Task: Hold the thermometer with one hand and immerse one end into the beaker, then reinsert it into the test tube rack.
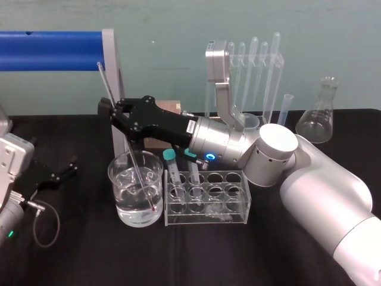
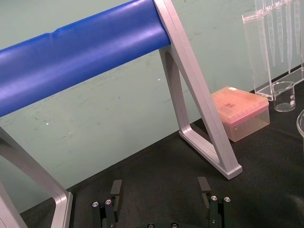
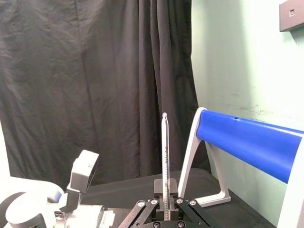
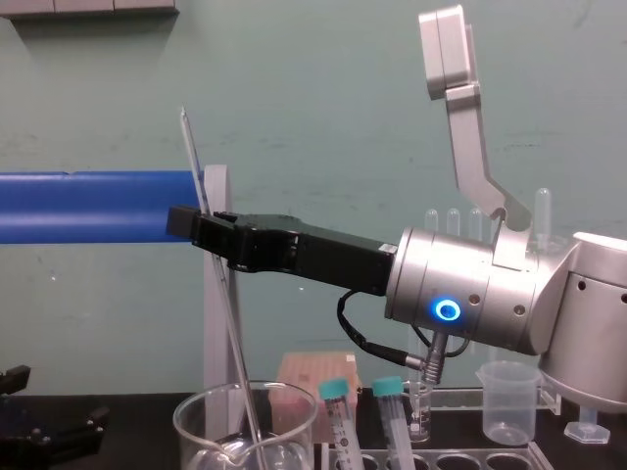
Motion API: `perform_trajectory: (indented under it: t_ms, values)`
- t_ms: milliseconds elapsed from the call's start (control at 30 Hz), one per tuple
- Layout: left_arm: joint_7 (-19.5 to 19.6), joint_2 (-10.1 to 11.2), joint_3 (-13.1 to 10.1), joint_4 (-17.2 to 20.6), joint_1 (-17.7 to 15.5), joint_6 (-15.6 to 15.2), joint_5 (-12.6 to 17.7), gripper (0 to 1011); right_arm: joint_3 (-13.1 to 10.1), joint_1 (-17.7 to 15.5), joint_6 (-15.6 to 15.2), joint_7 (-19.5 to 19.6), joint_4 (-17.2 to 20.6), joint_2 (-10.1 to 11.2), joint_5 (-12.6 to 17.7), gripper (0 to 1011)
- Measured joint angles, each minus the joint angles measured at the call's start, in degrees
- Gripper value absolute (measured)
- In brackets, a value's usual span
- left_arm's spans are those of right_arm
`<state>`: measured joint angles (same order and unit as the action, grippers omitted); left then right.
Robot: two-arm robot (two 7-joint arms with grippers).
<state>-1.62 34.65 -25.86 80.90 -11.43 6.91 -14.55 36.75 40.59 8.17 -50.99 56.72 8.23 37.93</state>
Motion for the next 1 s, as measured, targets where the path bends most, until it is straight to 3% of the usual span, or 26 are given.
perform_trajectory:
  t_ms: [1000]
  values:
    - [0.00, 0.00, 0.00, 0.00, 0.00, 0.00, 0.00, 1008, 0.12, -0.19, -0.13, 0.21, 0.48, 0.20, 0.00, 55]
